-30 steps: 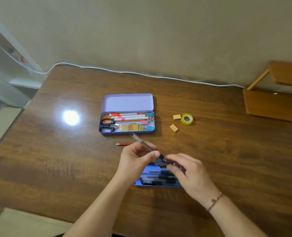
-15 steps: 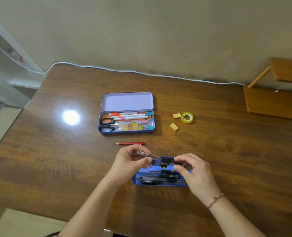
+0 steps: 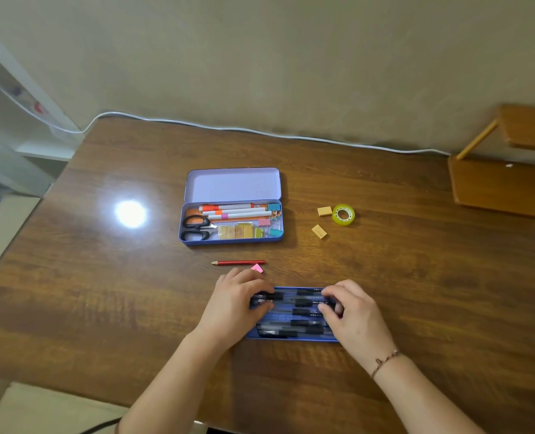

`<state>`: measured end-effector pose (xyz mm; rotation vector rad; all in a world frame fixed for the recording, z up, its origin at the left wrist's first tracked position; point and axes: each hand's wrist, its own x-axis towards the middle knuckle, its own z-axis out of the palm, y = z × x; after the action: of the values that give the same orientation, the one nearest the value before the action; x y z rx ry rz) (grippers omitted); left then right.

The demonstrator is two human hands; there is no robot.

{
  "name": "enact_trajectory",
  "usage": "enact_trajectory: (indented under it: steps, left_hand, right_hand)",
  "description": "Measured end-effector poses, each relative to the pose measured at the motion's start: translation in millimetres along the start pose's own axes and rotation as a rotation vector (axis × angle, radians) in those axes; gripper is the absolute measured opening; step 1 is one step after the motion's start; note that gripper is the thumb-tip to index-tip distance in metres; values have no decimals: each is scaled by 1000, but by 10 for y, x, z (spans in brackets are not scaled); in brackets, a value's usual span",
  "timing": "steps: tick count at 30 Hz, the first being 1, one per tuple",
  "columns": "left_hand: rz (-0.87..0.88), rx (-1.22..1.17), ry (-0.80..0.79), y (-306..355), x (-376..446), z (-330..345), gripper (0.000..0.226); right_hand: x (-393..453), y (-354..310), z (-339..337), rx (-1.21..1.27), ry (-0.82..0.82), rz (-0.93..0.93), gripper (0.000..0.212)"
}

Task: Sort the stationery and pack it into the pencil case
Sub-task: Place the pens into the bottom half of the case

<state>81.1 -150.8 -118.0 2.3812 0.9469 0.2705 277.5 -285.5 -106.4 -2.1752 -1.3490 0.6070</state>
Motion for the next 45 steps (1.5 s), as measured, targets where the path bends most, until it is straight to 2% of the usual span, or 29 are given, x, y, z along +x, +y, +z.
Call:
enact_trajectory:
  steps: [6,15,17,20,26,36,40,45]
  left_hand:
    - [9,28,-24,-2,44,3,23]
    - [4,-13,-26,-26,41,15,19]
    - [11,-15,-25,-39,28,12,19]
    - [24,1,-12,-58,6,16,18]
    - [33,5,-23,-74,2,-3,19]
    - [37,37,-23,-55,-2,-43,21]
    - [14,6,-8,-42,1,-58,22]
    - [4,-121,72,182,97,-204,35]
  right_hand:
    - [-1,72,-35,-100,24,63,26]
    - [-7,77,-27,-83,43,-23,11]
    - [-41,117,-53,-106,-11,-93,5]
    - [-72,176,-42,-163,-87,-174,5]
    - [-29,53,-51,-278,-44,-205,14]
    - [-69,47,-33,-415,-27,-251,11]
    - [-76,105,-62,-403,13,-340,21]
    - [-43,106,-299,-363,82,-461,39]
